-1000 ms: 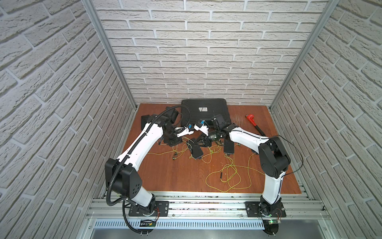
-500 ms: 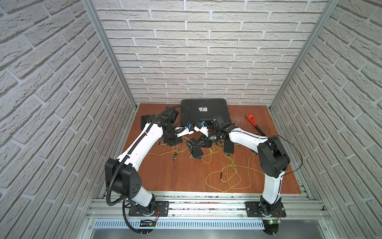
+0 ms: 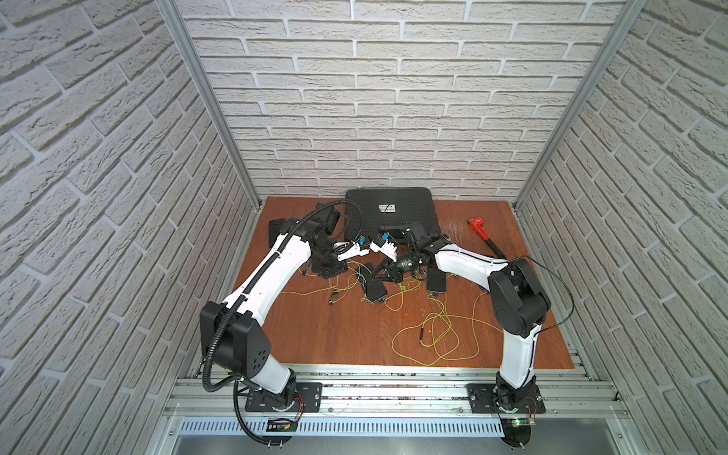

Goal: Plug wired earphones into phones
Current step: Pick up the wired earphone from the center of the board.

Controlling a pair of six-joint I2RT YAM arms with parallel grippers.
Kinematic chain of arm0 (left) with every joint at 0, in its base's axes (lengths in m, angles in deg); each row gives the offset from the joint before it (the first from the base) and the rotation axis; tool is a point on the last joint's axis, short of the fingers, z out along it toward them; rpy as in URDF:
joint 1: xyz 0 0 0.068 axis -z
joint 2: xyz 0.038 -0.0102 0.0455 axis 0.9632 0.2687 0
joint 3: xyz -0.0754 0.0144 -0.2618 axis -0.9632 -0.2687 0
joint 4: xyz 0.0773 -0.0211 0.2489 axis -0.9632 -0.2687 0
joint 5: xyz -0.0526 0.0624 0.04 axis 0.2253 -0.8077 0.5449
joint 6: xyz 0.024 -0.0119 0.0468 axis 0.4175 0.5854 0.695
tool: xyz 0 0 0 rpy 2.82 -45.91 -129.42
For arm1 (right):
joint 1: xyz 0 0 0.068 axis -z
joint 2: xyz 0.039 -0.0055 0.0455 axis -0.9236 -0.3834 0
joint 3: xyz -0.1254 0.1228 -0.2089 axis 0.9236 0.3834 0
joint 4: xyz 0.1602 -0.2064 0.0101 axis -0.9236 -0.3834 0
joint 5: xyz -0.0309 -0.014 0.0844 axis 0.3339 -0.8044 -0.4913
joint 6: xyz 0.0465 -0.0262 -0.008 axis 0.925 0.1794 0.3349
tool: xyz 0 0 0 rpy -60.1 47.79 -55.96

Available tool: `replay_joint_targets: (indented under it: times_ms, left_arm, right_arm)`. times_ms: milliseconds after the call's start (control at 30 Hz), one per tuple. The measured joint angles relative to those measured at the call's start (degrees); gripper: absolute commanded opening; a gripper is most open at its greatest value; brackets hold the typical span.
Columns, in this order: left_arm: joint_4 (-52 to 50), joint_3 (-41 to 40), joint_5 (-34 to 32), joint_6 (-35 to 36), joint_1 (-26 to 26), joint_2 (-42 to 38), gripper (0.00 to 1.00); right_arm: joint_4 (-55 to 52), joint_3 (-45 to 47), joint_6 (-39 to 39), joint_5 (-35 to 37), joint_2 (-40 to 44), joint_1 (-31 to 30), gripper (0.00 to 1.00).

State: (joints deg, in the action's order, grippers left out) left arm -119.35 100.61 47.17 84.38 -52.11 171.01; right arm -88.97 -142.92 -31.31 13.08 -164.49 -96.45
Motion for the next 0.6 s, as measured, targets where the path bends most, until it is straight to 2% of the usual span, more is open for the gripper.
replay_joint_targets:
  times_ms: [200,367,600]
  left_arm:
    - [0.0,0.0,0.0,0.3,0.0,0.0,0.00]
    - [-0.4,0.0,0.0,1.4,0.0,0.0,0.00]
    - [-1.1,0.0,0.0,2.0,0.0,0.0,0.00]
  right_arm:
    - [0.0,0.1,0.0,0.0,0.0,0.0,0.15]
    - [-0.5,0.1,0.0,-0.9,0.0,0.0,0.20]
    - [-2.1,0.1,-0.1,-1.4,0.0,0.0,0.20]
